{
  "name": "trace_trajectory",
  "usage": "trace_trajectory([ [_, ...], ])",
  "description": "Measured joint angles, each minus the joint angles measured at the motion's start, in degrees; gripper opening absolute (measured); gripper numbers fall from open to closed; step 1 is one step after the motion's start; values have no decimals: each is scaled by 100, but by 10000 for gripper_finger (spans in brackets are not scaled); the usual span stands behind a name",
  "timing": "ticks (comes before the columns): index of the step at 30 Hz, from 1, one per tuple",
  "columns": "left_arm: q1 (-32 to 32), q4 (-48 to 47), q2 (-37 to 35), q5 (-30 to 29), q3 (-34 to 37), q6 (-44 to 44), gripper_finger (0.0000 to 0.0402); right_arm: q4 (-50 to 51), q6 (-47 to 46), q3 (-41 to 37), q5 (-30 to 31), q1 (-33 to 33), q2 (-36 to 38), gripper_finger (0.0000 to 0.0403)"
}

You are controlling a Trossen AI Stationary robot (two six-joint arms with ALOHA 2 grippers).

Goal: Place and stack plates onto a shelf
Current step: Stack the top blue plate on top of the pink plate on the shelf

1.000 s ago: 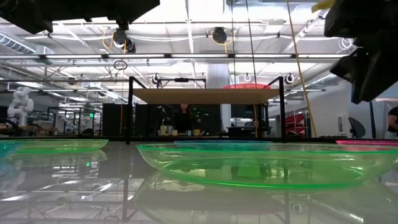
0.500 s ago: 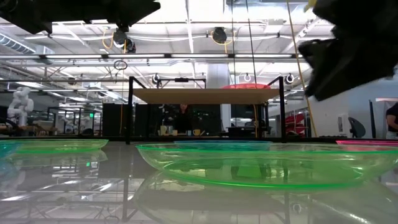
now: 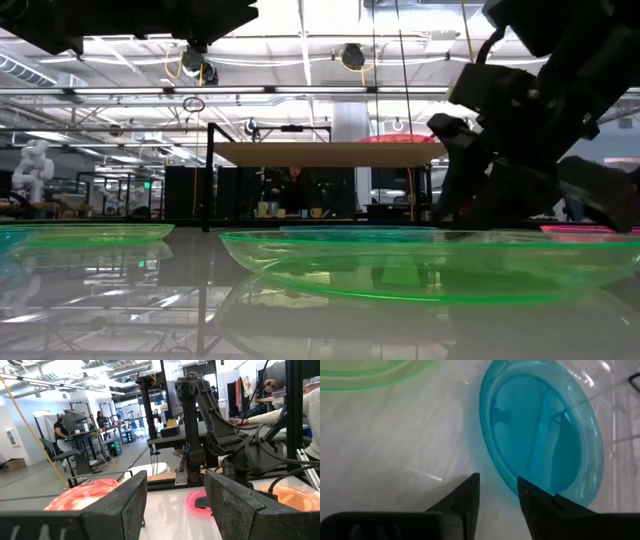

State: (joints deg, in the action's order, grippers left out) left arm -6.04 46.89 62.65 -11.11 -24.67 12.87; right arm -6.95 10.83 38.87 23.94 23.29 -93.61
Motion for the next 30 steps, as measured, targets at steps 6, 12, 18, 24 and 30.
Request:
trace_trajectory([
  [6,0,-25,0,0,0,1,204,-409,81,2,78,-78,-273,152],
  [12,0,-45,0,0,0,-14,204,-474,-44,2,140,-138,-289,152],
  [18,0,-57,0,0,0,-34,204,-494,32,2,136,-140,-295,116],
  [24,0,-190,0,0,0,-34,204,-402,39,0,131,-146,-298,47],
  [30,0,-222,0,0,0,-32,204,-408,186,-4,143,-146,-298,6],
])
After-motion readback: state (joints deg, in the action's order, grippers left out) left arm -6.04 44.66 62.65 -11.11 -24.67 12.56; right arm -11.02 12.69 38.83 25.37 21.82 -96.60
